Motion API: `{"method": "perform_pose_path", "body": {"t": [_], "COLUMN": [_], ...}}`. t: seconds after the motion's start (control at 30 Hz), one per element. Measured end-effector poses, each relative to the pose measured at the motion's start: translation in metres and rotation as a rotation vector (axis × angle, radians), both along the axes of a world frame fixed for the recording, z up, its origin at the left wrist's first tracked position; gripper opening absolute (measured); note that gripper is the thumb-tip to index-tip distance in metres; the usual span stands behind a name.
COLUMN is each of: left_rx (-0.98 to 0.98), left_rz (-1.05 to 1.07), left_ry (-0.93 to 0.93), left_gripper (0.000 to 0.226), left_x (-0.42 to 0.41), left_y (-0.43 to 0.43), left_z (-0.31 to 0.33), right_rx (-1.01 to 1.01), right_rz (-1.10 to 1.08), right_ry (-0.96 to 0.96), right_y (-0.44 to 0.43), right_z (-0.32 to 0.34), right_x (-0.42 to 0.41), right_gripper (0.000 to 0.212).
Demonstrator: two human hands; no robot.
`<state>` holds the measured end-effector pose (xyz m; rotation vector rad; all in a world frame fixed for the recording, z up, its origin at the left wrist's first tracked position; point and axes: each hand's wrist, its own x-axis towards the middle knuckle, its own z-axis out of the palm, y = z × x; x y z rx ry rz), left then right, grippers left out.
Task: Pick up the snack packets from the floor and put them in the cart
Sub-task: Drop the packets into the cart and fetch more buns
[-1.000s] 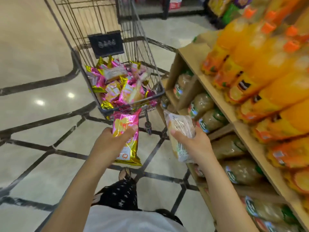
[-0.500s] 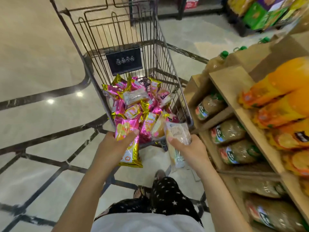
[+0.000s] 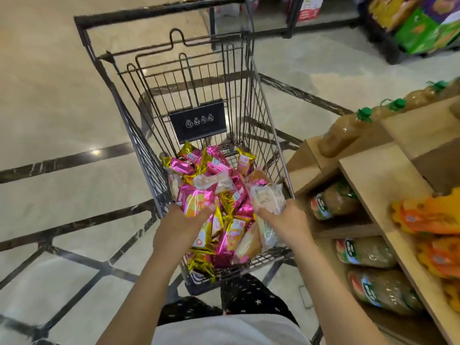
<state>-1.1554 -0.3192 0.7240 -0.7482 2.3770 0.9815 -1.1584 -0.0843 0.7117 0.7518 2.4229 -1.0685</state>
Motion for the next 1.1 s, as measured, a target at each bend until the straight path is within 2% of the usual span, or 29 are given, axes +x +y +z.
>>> {"method": "perform_pose_path", "body": {"t": [0.13,0.3,0.43,0.5,0.63,0.8,0.9,1.0,1.1], "left_rx": [-0.029,0.050,0.144,0.088,-0.064,-0.098,-0.091,-0.123,-0.228], "left_rz": [-0.030,-0.092,-0.221,-0.342,-0.626,-0.991,-1.218,-1.441,-1.649], "left_ry": [-0.015,-0.029,0.075,0.161,0.259,0.154,0.124,0.179,0.289], "left_gripper": [0.104,0.106,0.110,0.106,0.073,0.077,0.077,0.076,0.075], "left_x": [-0.021,-0.043,-0.063,-0.070,-0.080,-0.069,-0.048,-0.024,0.002], "left_y": [-0.002,-0.018,-0.033,-0.045,-0.068,-0.054,-0.034,-0.012,0.006], "left_z": [-0.007,-0.013,-0.012,-0.011,-0.009,-0.008,-0.007,-0.004,-0.001], "right_rx": [0.017,0.046,0.112,0.174,0.264,0.284,0.342,0.365,0.425], "right_rz": [0.028,-0.102,-0.214,-0.300,-0.420,-0.541,-0.592,-0.673,-0.774], "right_ry": [-0.010,0.010,0.018,0.048,0.012,-0.087,-0.169,-0.277,-0.286], "right_y": [-0.011,-0.031,-0.054,-0.067,-0.095,-0.120,-0.126,-0.131,-0.143], "right_z": [-0.008,-0.010,-0.010,-0.007,0.001,0.004,0.011,0.018,0.025], "right_x": [-0.027,-0.041,-0.037,-0.026,0.011,0.077,0.125,0.171,0.211], "right_gripper": [0.070,0.062,0.083,0.088,0.082,0.073,0.078,0.083,0.074]}}
